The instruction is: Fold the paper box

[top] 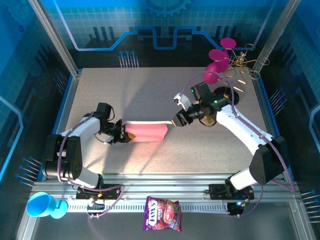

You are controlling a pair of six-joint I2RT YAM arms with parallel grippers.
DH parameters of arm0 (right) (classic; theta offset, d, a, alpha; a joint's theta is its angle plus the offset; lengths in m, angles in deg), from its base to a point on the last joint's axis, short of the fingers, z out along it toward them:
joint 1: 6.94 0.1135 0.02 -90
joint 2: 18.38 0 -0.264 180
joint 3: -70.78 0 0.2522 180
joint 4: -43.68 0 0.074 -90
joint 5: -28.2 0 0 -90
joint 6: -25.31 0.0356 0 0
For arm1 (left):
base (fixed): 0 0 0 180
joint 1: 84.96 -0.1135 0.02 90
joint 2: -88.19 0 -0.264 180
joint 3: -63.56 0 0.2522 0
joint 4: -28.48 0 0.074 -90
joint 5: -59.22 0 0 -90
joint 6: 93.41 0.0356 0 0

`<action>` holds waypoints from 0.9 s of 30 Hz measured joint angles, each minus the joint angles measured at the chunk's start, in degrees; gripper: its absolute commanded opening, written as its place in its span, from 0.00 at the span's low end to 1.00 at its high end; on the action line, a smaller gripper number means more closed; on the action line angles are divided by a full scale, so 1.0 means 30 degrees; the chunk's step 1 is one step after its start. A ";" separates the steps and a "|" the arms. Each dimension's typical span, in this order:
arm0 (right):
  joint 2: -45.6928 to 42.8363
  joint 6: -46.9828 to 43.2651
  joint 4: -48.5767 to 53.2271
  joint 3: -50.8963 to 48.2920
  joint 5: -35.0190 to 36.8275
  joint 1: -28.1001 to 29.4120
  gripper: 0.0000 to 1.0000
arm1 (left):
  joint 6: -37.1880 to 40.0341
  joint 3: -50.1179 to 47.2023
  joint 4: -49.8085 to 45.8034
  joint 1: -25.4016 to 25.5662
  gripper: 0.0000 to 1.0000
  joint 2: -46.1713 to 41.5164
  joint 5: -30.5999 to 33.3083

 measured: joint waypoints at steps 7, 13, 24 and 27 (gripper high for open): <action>0.2565 -0.1151 0.0474 0.1173 0.0539 0.0357 0.42 | 0.0153 0.1326 -0.0189 -0.0525 0.00 0.3002 -0.1668; 0.4000 -0.1217 0.0976 0.2703 0.0794 0.0532 0.42 | 0.0423 0.1690 -0.0561 -0.0561 0.00 0.3359 -0.1756; 0.5326 -0.1151 0.1960 0.4160 0.0772 0.0532 0.26 | 0.0707 0.1763 -0.0736 -0.0648 0.00 0.3359 -0.1727; 0.5508 -0.1144 0.2353 0.4393 0.0714 0.0532 0.20 | 0.0714 0.1770 -0.0750 -0.0670 0.00 0.3359 -0.1727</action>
